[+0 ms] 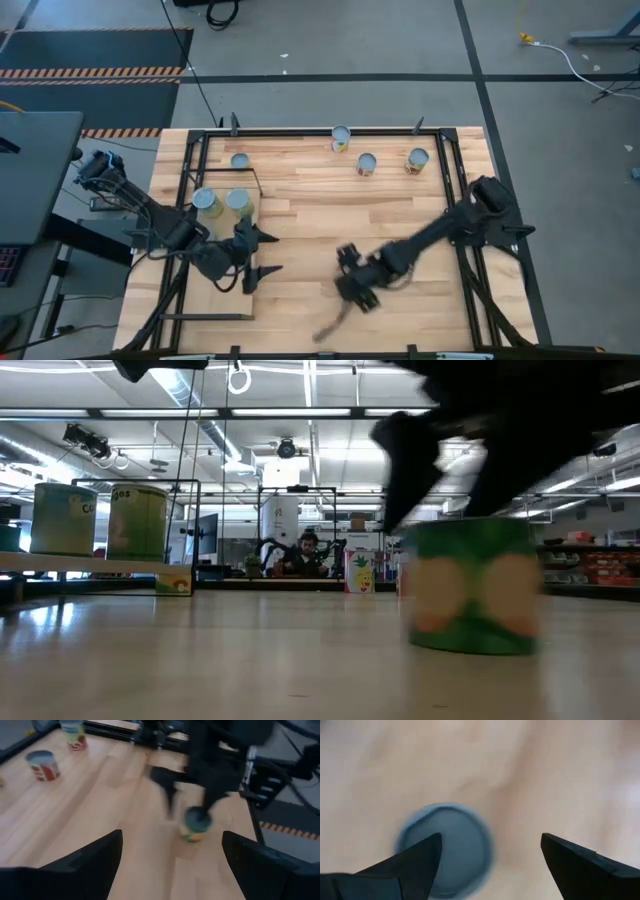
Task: Pick and place cans onto a shelf
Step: Put the canned peaches on the shelf
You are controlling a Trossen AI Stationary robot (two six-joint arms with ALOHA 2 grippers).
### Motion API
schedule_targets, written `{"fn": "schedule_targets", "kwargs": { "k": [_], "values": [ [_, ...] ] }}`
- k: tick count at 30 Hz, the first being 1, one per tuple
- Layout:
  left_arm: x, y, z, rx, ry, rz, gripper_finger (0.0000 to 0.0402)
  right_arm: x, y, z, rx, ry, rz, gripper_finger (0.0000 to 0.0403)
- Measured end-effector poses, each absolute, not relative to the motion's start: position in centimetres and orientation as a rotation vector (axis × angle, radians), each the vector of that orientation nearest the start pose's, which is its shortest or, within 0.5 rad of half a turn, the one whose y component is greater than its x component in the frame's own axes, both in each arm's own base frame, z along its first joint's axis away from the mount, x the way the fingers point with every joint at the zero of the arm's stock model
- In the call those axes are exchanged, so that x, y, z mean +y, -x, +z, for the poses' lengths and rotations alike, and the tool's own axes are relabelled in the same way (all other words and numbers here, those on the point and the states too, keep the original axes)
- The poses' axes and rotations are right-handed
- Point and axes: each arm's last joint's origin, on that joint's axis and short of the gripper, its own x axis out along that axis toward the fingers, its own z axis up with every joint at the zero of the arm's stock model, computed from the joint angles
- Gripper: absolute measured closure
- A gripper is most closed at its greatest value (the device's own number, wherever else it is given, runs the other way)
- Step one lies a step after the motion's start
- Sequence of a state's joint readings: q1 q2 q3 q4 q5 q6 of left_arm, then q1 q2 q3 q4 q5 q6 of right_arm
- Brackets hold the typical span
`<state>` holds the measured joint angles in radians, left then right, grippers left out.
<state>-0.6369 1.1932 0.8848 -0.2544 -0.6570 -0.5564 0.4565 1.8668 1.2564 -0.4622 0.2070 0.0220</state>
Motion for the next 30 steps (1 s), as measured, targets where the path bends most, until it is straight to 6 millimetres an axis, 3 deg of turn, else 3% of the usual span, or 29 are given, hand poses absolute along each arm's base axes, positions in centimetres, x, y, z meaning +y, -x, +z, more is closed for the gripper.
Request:
{"fn": "schedule_targets", "kwargs": {
  "k": [5,10,14,17,20,25,30],
  "values": [
    [-14.4,-21.7,27.6,0.444,0.181,0.114,0.0056,12.9,-35.5,19.9,0.941,0.293,0.123,0.0055],
    [-14.4,-22.7,26.4,0.479,0.156,0.143,0.0056,12.9,-34.0,22.2,0.935,0.253,0.103,0.0055],
    [-14.7,-23.4,25.3,0.511,0.142,0.141,0.0056,13.4,-32.2,21.8,1.08,0.205,0.061,0.0055],
    [-15.5,-23.8,24.6,0.534,0.146,0.089,0.0056,14.5,-30.3,20.5,1.191,0.171,0.041,0.0055],
    [-16.1,-24.3,24.1,0.535,0.172,0.054,0.0056,15.5,-27.9,17.2,1.251,0.139,0.058,0.0055],
    [-15.4,-25.5,24.0,0.513,0.266,0.076,0.0056,16.3,-26.2,12.6,1.005,0.037,0.092,0.0055],
    [-13.6,-26.5,23.8,0.531,0.317,0.116,0.0056,14.6,-26.6,11.6,0.74,0.121,-0.038,0.0055]
  ]
}}
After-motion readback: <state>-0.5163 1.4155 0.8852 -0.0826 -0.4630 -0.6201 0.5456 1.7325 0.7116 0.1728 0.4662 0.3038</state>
